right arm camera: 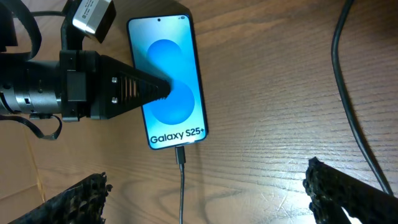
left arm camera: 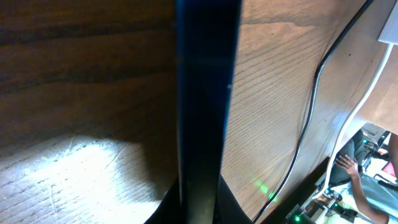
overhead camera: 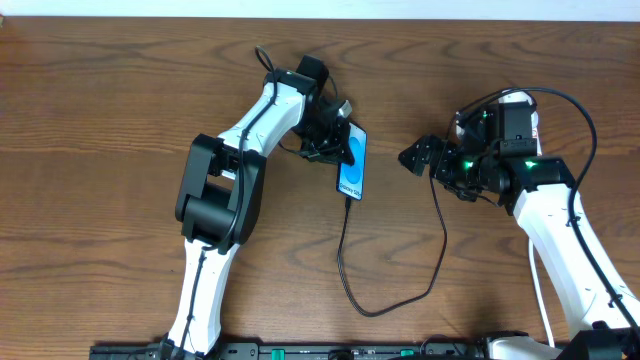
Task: Plug charger to phone and switch on socket
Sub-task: 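Lay the phone flat on the table and release the left gripper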
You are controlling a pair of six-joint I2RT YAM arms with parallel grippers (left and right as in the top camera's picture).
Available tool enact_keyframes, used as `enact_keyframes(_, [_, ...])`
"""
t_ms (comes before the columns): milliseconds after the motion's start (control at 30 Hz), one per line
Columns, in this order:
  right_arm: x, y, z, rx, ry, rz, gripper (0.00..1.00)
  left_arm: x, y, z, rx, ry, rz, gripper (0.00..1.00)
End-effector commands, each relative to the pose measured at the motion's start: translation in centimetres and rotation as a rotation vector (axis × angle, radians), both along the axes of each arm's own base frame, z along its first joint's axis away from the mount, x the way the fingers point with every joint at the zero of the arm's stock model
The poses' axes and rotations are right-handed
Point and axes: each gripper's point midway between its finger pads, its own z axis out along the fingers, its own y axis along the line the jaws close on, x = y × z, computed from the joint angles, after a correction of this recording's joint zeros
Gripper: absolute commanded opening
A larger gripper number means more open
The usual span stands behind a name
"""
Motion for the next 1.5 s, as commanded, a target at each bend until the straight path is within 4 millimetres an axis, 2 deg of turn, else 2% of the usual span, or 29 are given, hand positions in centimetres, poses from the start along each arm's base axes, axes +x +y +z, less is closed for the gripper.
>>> enact_keyframes(0, [-0.1,-0.1,0.4,-0.009,-0.020,0.012,0.99,-0.1,1.0,-1.5,0.098,-0.013,-0.001,0.07])
enact_keyframes(167, [-0.1,-0.1,0.4,-0.009,-0.019,0.012,0.99,0.0,1.3,-1.8,0.122,-0.022,0.000,0.15])
enact_keyframes(467, [-0.1,-0.1,0.4,-0.009,-0.019,0.012,0.99,0.0,1.3,-1.8,0.122,-0.023,0.000,0.17])
enact_keyframes(500, [-0.1,-0.1,0.4,-0.009,-0.019,0.013,0.99,0.1,1.4,-1.8,0.126,-0.025,0.000,0.21])
enact_keyframes(733, [-0.3,-0.1,0.3,-0.015,-0.017,0.024,0.99,0.4,2.2,-2.3,0.179,-0.047,0.002,0.29])
enact_keyframes(833, [-0.3,-0.1,0.3,-0.016,-0.015,0.024,0.99,0.6,2.7,-2.6,0.213,-0.060,0.003,0.37])
enact_keyframes(1233, [-0.4,-0.2,0.2,-0.024,-0.012,0.027,0.99,0.8,3.1,-2.9,0.243,-0.073,0.004,0.39])
enact_keyframes(1367, [-0.8,-1.1,-0.5,-0.075,0.014,0.003,0.99,1.0,4.3,-3.4,0.311,-0.086,0.006,0.57])
enact_keyframes(1467, [-1.2,-1.9,-1.1,-0.122,0.041,-0.017,0.99,1.0,5.3,-3.4,0.355,-0.091,0.010,0.65])
